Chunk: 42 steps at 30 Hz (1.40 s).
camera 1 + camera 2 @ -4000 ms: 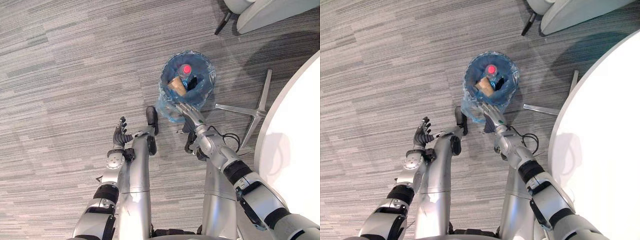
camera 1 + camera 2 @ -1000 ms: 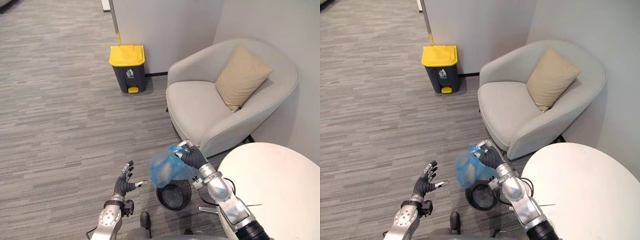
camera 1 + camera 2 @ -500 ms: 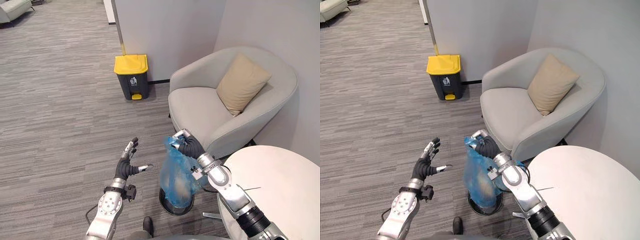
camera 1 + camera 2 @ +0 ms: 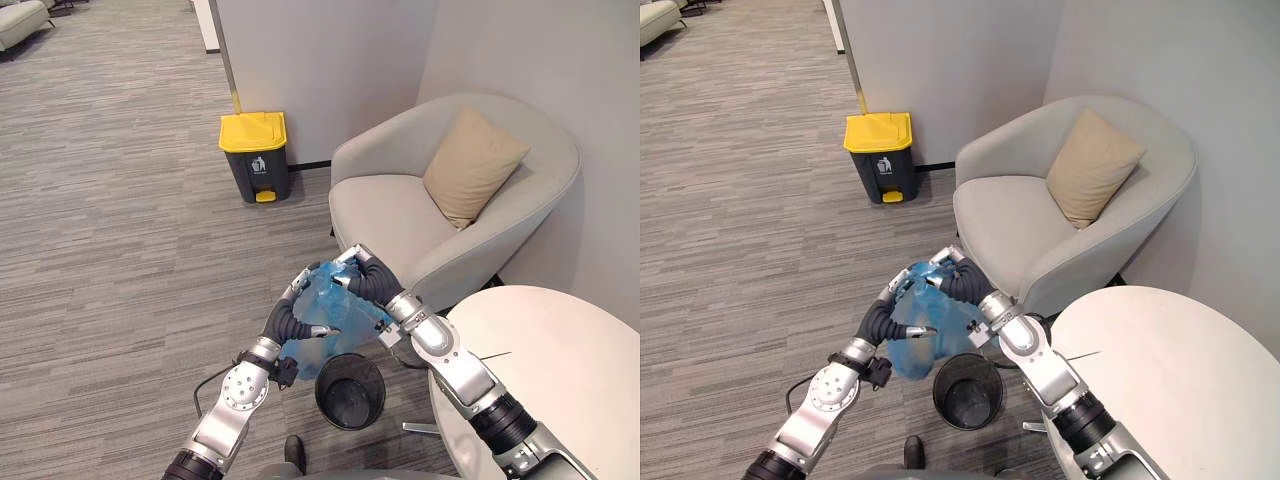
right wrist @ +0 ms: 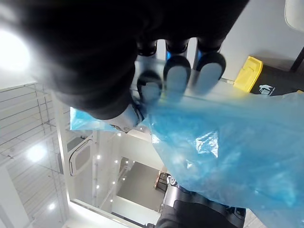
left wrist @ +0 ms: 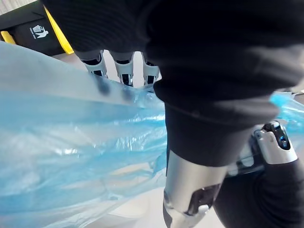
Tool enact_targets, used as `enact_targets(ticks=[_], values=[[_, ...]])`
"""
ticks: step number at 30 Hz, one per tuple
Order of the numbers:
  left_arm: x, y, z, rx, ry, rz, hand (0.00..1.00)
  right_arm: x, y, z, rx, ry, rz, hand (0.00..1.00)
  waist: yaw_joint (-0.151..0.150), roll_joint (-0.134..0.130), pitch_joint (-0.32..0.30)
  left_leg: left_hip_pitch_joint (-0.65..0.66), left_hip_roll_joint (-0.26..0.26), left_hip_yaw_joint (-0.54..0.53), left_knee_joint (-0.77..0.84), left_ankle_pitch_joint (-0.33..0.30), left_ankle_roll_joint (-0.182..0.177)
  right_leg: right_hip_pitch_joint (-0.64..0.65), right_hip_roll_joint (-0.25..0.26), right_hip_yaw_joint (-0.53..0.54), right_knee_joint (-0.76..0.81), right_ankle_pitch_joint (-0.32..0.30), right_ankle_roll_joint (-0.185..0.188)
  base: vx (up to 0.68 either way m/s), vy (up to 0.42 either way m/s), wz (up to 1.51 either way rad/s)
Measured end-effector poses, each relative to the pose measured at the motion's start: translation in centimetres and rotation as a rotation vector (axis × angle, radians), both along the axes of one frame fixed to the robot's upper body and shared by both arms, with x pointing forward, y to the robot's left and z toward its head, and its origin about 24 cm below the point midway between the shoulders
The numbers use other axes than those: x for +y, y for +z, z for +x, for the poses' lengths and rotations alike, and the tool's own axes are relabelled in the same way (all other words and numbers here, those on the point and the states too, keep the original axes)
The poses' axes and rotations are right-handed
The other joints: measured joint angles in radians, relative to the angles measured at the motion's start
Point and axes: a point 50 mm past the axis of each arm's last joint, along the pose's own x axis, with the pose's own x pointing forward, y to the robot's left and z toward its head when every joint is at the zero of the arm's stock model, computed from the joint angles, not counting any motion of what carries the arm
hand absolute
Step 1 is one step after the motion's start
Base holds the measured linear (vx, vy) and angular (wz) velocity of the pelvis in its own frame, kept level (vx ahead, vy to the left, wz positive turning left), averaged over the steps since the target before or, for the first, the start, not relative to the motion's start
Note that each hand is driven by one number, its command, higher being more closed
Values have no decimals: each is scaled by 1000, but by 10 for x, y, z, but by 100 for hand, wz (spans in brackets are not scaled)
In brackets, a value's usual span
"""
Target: Gather rubbish on tea table into small bin, then transfer packed bag to large trash can.
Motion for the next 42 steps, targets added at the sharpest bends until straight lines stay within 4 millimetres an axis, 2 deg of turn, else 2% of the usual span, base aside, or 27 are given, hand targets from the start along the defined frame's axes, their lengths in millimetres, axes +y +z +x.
enact_targets(ticks=[5, 12, 16, 25, 38, 42], values=[[-2, -9, 0, 24, 39, 56, 0, 7, 6, 1, -1, 13, 47, 100, 0, 0, -14, 1, 0, -6, 0, 3, -4, 4, 8, -4, 0, 2, -3, 2, -2, 1], [-6, -8, 4, 10, 98, 52, 0, 16, 15, 4, -2, 36, 122, 100, 2, -3, -27, 3, 4, -25, -1, 9, -5, 12, 4, -18, 0, 2, -3, -29, 13, 6], [-4, -21, 3, 71, 110, 69, 0, 18, 22, 7, -8, 48, 149, 100, 2, -4, -28, 1, 10, -27, -1, 5, -11, 11, 5, -18, -1, 2, -4, -29, 9, 0], [-3, -35, 1, 135, 115, 86, 0, 17, 22, 8, 23, 51, 181, 100, 5, -22, -38, -13, 11, -25, 0, 8, -5, -3, 7, -13, -3, 6, -6, 18, -4, -1], [-3, -35, 0, 142, 94, 92, 0, 20, 35, 14, 11, 82, 224, 100, 8, -22, -39, -11, 23, -23, -1, 8, -8, 2, 21, -9, -16, 11, -13, 9, -4, -1], [7, -31, 4, 125, 139, 83, 0, 24, 45, 17, -2, 105, 255, 100, 10, -22, -39, -11, 16, -23, -1, 9, -7, 3, 21, -10, -16, 11, -13, 0, 0, 0]])
